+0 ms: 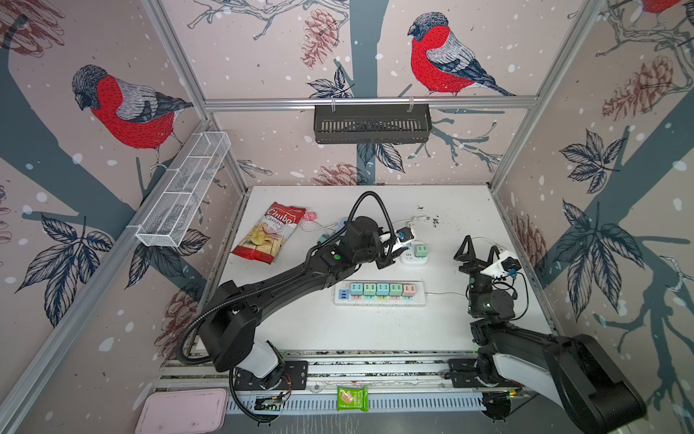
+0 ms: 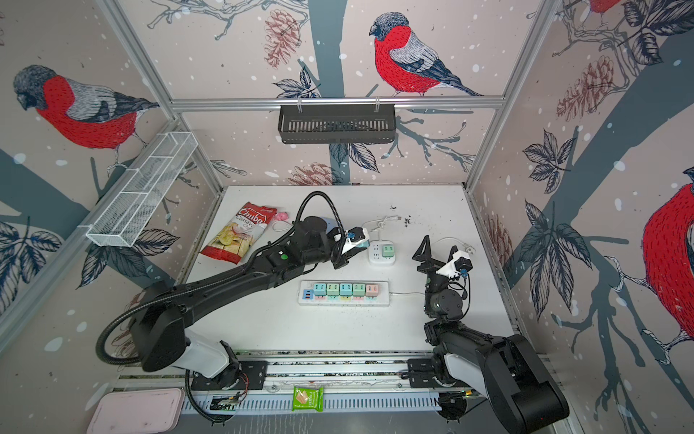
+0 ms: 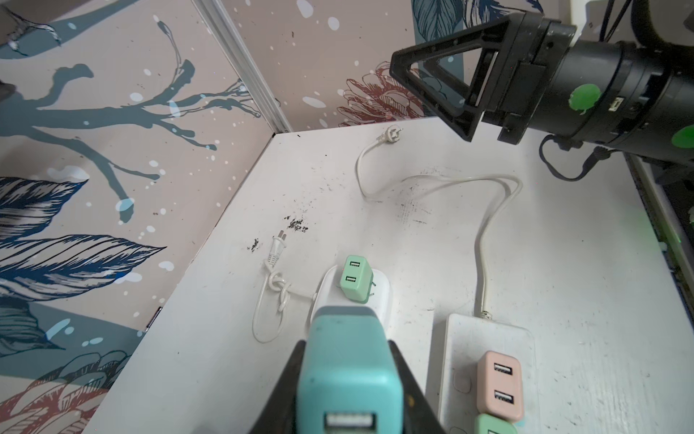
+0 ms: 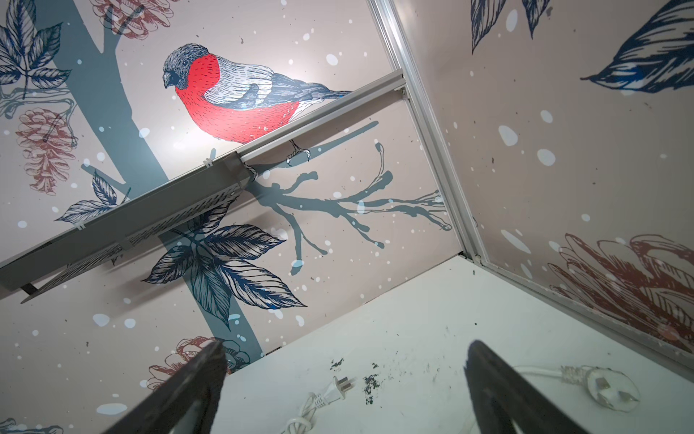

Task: Insert the plug
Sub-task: 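Carry the teal adapter with the left gripper over the white socket cube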

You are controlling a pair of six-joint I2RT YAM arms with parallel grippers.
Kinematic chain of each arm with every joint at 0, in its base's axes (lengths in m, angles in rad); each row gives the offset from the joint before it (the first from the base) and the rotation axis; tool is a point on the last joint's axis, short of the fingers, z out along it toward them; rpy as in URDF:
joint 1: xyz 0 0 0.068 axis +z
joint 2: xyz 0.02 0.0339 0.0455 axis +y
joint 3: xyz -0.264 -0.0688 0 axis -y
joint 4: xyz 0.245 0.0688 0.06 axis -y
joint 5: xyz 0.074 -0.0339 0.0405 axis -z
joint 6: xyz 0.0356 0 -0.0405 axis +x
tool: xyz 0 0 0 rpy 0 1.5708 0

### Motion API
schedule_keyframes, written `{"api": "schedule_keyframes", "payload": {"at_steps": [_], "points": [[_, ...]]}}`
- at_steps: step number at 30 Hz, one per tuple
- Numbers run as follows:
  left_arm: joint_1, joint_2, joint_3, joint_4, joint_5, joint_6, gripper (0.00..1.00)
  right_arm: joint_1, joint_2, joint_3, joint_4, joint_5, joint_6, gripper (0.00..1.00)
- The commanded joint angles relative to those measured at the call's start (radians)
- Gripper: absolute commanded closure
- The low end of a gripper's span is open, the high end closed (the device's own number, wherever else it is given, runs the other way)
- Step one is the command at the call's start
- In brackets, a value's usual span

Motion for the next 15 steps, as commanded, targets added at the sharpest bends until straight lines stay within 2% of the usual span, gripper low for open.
{"api": "schedule_keyframes", "payload": {"at_steps": [1, 3, 5, 10, 15], "points": [[-0.002, 0.086, 0.11, -0.183, 0.041, 0.099, 1.0, -0.025, 0.055, 0.05, -0.213, -0.067, 0.05, 0.0], [-0.002, 0.151, 0.198, -0.266, 0.03, 0.122, 1.0, -0.026, 0.101, 0.117, -0.282, -0.103, 0.034, 0.0], [-0.001, 0.215, 0.278, -0.34, 0.01, 0.143, 1.0, -0.026, 0.128, 0.127, -0.27, -0.116, 0.028, 0.0], [-0.002, 0.369, 0.465, -0.5, -0.068, 0.179, 1.0, -0.042, 0.129, 0.016, -0.05, -0.091, 0.05, 0.0], [-0.001, 0.525, 0.662, -0.671, -0.097, 0.199, 1.0, -0.07, 0.133, 0.077, -0.182, -0.089, 0.095, 0.0]]}}
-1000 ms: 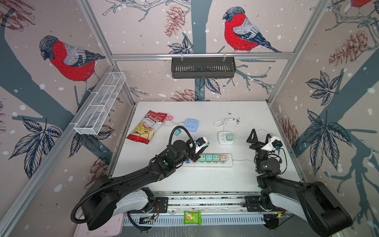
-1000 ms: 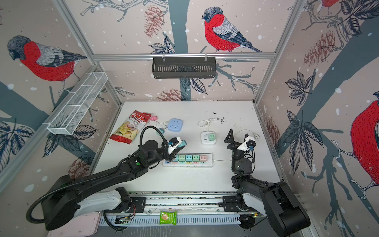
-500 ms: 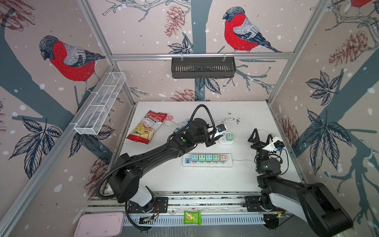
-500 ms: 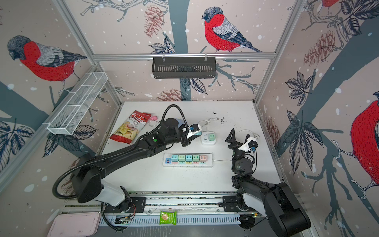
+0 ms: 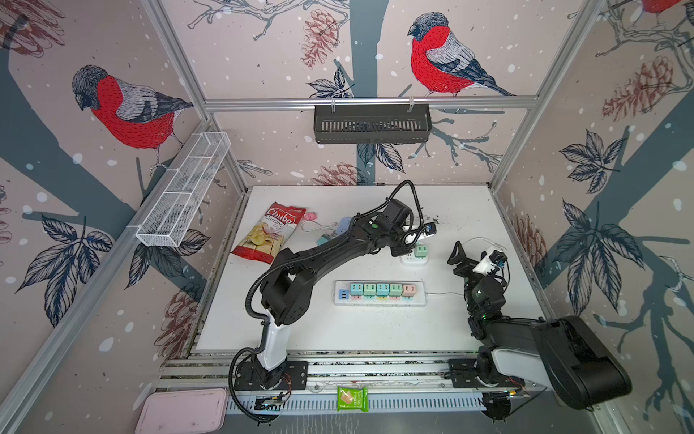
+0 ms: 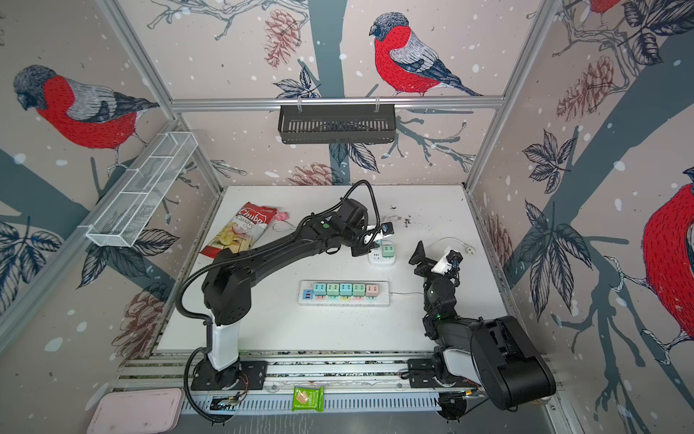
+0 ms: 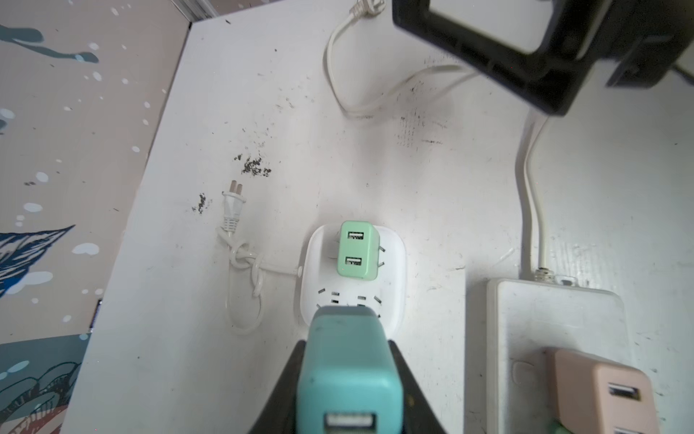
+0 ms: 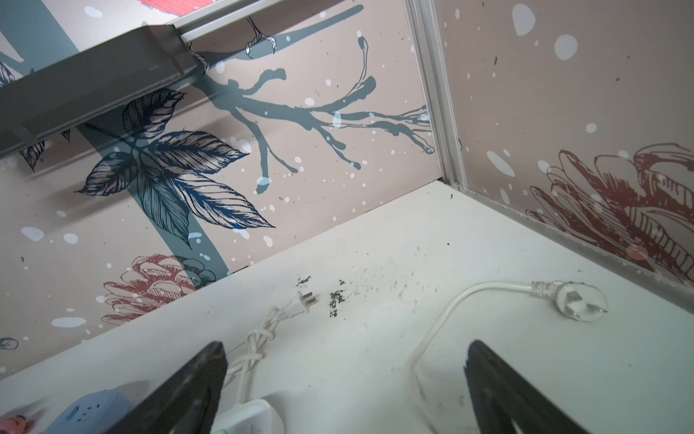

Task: Insert the plug
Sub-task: 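Carry the teal adapter with the left gripper over the white socket cube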

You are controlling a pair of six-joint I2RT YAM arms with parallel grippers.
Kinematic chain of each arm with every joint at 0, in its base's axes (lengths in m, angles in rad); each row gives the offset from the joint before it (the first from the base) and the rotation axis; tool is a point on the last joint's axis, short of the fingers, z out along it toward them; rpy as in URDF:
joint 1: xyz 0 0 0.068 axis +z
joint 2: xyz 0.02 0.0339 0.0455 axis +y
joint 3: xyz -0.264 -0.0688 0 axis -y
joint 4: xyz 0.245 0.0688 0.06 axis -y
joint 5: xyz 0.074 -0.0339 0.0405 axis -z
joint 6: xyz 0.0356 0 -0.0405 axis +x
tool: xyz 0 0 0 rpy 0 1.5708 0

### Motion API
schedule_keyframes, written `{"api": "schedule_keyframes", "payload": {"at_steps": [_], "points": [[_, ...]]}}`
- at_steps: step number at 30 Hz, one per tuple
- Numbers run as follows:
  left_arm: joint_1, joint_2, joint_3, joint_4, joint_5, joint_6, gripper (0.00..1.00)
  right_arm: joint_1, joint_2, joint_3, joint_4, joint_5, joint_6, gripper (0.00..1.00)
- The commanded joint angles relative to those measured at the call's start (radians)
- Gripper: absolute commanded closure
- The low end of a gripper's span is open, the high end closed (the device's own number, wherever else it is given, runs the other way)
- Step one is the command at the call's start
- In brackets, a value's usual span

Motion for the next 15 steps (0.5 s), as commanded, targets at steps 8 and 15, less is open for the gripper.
{"api": "schedule_keyframes", "payload": {"at_steps": [8, 15], "points": [[-0.002, 0.216, 0.281, -0.294, -0.002, 0.065, 1.0, -0.019, -0.01, -0.012, 0.041, -0.018, 0.043, 0.0], [-0.002, 0.265, 0.34, -0.326, 0.017, 0.071, 1.0, -0.032, -0.011, -0.013, 0.037, -0.021, 0.059, 0.0]]}}
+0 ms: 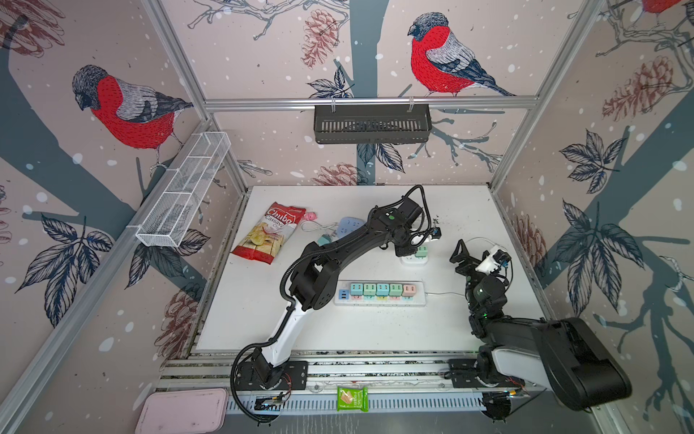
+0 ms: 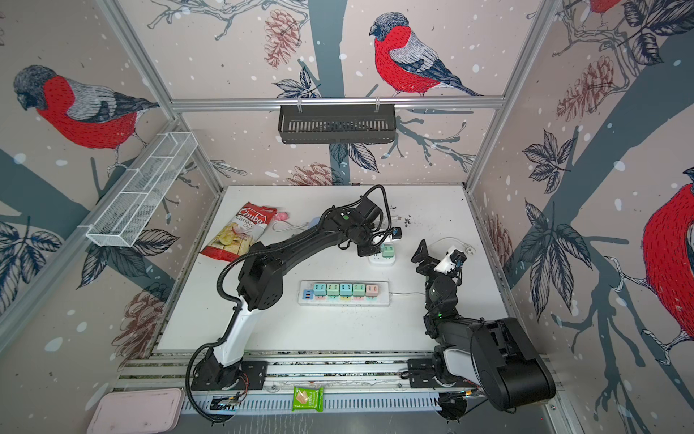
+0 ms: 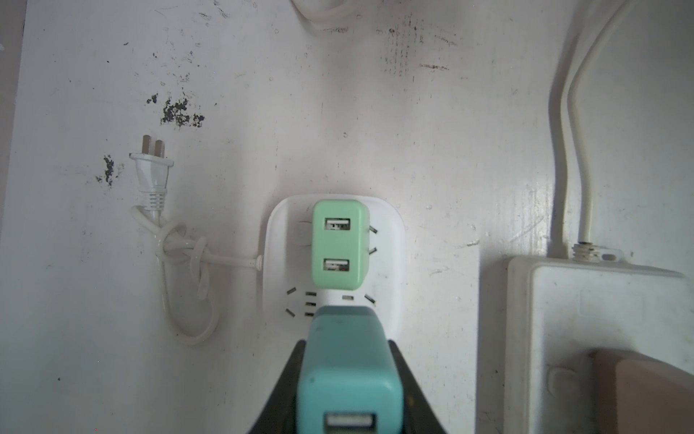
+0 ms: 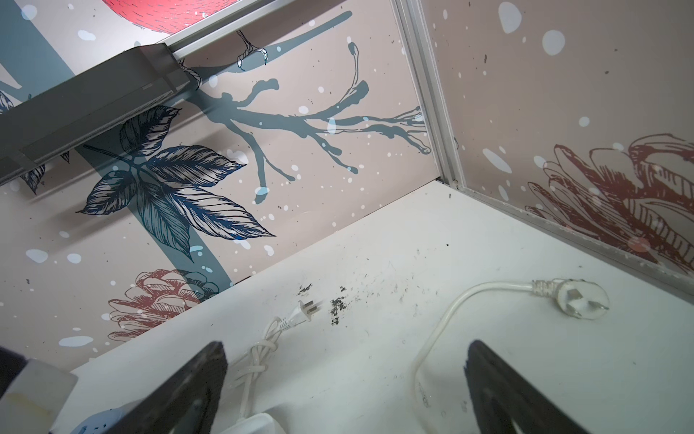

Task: Insert the plug
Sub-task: 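Carry the teal adapter with the left gripper over the white socket cube, then lower the teal adapter with the left gripper into the white socket cube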

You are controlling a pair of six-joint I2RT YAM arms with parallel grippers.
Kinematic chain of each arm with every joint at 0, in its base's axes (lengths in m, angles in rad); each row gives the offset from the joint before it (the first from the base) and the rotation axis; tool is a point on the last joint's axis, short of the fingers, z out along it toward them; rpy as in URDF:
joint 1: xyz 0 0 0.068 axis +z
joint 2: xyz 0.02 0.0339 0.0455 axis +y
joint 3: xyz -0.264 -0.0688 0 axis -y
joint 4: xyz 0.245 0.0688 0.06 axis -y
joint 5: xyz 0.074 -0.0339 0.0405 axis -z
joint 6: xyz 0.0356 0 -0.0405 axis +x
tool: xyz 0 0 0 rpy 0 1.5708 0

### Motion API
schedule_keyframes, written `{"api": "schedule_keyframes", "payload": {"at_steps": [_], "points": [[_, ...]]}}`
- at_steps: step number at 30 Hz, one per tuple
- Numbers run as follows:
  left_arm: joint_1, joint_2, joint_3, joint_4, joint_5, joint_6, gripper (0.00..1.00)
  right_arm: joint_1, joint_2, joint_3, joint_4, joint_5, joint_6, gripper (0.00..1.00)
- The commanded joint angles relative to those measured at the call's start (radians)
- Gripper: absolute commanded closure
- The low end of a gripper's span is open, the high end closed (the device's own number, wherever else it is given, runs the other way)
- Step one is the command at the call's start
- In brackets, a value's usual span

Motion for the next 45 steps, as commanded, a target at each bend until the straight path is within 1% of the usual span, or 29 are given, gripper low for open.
{"api": "schedule_keyframes", "payload": {"at_steps": [1, 29, 45], "points": [[-0.001, 0.016, 0.02, -0.049, 0.025, 0.026, 1.0, -0.003, -0.002, -0.001, 0.035, -0.003, 0.019, 0.0], [0.004, 0.107, 0.047, -0.029, 0.032, 0.024, 1.0, -0.014, 0.001, 0.01, 0.017, -0.02, 0.025, 0.0], [0.014, 0.128, 0.046, -0.011, -0.013, 0.011, 1.0, -0.015, 0.004, 0.012, 0.013, -0.024, 0.024, 0.0]]}}
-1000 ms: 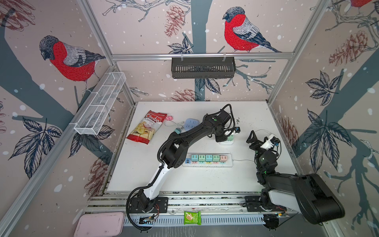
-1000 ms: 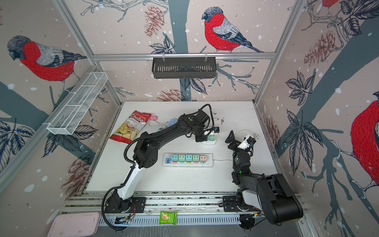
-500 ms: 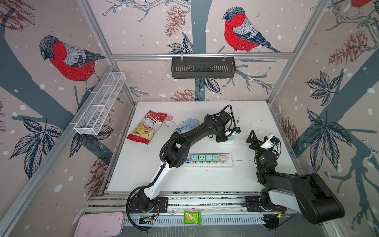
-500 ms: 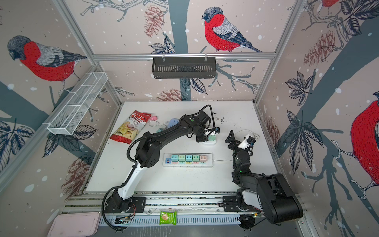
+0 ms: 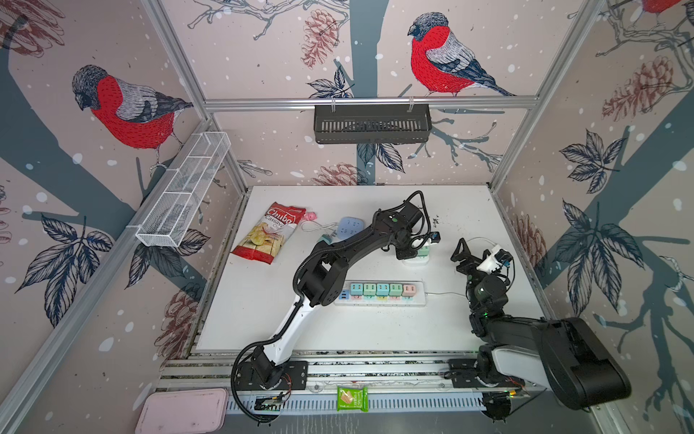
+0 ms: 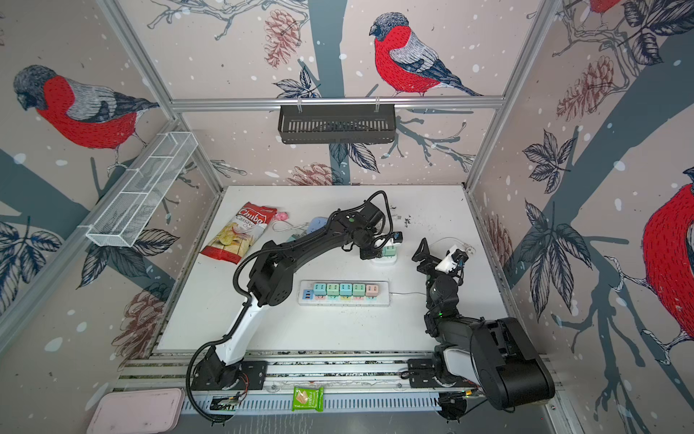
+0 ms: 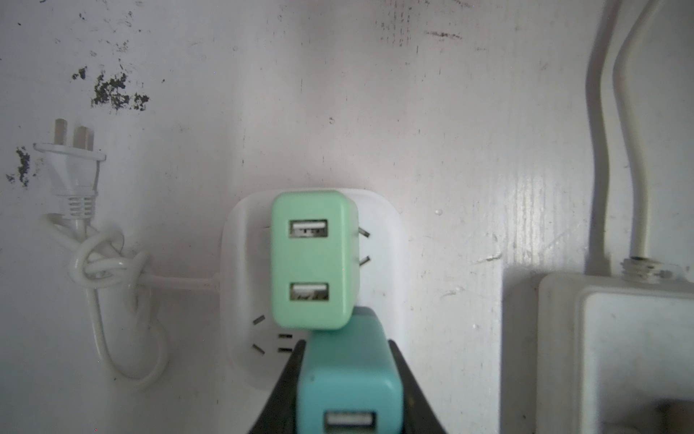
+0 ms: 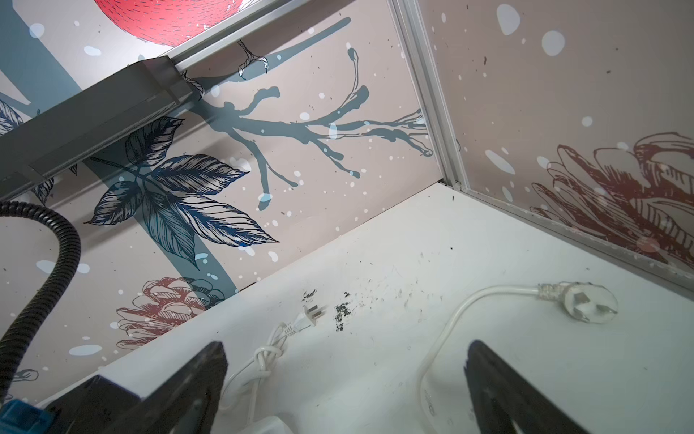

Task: Insert the plug
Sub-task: 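Lower the teal adapter with the left gripper into the white socket cube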

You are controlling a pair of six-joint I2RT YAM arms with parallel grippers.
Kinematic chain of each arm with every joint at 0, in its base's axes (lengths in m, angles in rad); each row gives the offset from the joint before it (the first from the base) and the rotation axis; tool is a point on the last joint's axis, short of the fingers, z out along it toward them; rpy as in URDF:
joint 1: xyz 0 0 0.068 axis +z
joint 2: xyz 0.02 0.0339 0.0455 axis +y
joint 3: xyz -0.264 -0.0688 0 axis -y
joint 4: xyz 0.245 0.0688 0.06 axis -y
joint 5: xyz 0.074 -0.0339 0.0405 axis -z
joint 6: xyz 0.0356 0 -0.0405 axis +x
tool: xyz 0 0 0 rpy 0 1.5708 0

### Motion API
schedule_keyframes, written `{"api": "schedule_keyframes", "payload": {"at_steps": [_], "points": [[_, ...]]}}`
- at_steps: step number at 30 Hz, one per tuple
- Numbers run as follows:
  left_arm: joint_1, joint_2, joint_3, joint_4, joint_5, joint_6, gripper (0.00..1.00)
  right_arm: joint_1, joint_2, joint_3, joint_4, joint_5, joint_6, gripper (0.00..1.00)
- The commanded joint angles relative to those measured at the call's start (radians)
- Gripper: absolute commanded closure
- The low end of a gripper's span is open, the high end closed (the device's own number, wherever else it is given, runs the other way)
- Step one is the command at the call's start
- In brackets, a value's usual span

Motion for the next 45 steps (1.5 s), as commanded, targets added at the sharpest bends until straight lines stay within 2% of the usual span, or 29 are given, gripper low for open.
{"api": "schedule_keyframes", "payload": {"at_steps": [1, 8, 21, 25, 33, 45], "points": [[0.003, 0.023, -0.004, -0.016, -0.037, 0.004, 1.0, -0.001, 0.001, 0.005, 0.011, -0.006, 0.003, 0.0], [0.006, 0.029, -0.012, -0.013, -0.025, 0.012, 1.0, -0.001, 0.001, 0.005, 0.009, -0.006, 0.002, 0.0], [0.016, 0.013, 0.004, -0.072, -0.068, 0.006, 1.0, -0.001, 0.001, 0.006, 0.007, -0.007, 0.002, 0.0], [0.02, 0.023, 0.008, -0.069, -0.021, 0.016, 1.0, -0.001, 0.001, 0.006, 0.007, -0.008, 0.003, 0.0], [0.02, 0.069, 0.033, -0.094, -0.003, 0.021, 1.0, -0.001, 0.002, 0.007, 0.004, -0.007, 0.003, 0.0], [0.026, 0.137, 0.127, -0.273, 0.06, 0.045, 1.0, -0.001, 0.002, 0.009, 0.004, -0.009, 0.002, 0.0]]}}
